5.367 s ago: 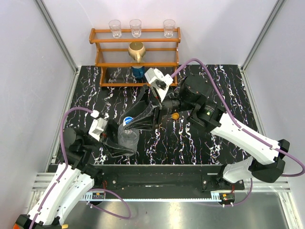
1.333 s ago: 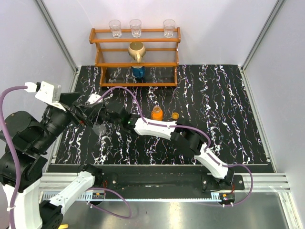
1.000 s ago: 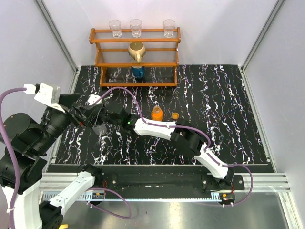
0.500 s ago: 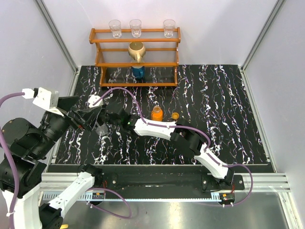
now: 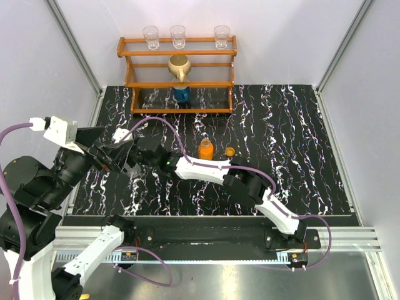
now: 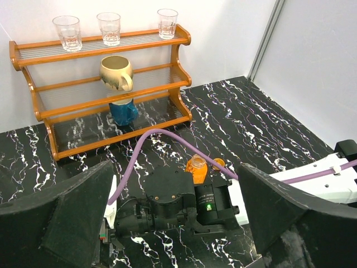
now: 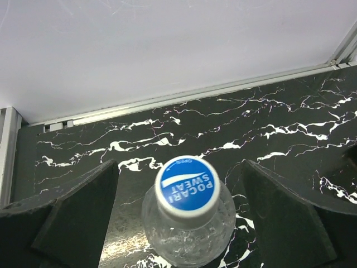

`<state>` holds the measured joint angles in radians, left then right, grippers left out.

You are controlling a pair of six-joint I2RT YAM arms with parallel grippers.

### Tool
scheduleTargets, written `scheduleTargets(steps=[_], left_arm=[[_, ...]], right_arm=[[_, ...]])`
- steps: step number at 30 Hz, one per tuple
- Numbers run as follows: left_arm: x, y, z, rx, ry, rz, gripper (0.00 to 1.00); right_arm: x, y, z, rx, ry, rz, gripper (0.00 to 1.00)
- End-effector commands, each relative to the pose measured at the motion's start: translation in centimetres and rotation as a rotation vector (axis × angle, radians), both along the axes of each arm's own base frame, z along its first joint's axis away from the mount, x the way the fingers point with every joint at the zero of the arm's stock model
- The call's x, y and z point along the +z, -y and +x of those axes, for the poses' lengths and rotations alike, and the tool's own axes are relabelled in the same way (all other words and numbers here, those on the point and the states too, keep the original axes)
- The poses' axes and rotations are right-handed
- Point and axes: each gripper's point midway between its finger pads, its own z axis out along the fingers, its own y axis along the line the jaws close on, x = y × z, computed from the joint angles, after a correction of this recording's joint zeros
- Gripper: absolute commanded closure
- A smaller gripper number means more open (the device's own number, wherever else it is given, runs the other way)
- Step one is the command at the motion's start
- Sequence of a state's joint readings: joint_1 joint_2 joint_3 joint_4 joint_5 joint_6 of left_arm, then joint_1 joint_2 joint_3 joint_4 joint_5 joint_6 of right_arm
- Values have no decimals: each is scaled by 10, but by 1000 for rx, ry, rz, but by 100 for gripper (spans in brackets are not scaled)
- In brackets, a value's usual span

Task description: Screw on the bottle caps

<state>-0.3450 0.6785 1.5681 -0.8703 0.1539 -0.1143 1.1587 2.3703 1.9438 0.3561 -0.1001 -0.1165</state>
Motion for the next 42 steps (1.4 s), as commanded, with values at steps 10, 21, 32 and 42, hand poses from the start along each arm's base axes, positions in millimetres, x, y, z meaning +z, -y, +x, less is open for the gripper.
scheduleTargets(steps=[10, 21, 32, 42], left_arm=[[14, 8, 6, -33, 46, -8, 2], [-41, 77, 48, -384, -177, 155, 13], [-195, 212, 72, -794, -431, 493, 14], [-295, 307, 159, -784, -499, 695, 22]], right_arm=[[88, 45, -17, -16, 137, 21, 0], [131, 249, -59, -317, -5, 68, 0], [137, 501, -65, -1067, -347, 322, 28], [145, 574, -90, -1120, -403, 421, 48]])
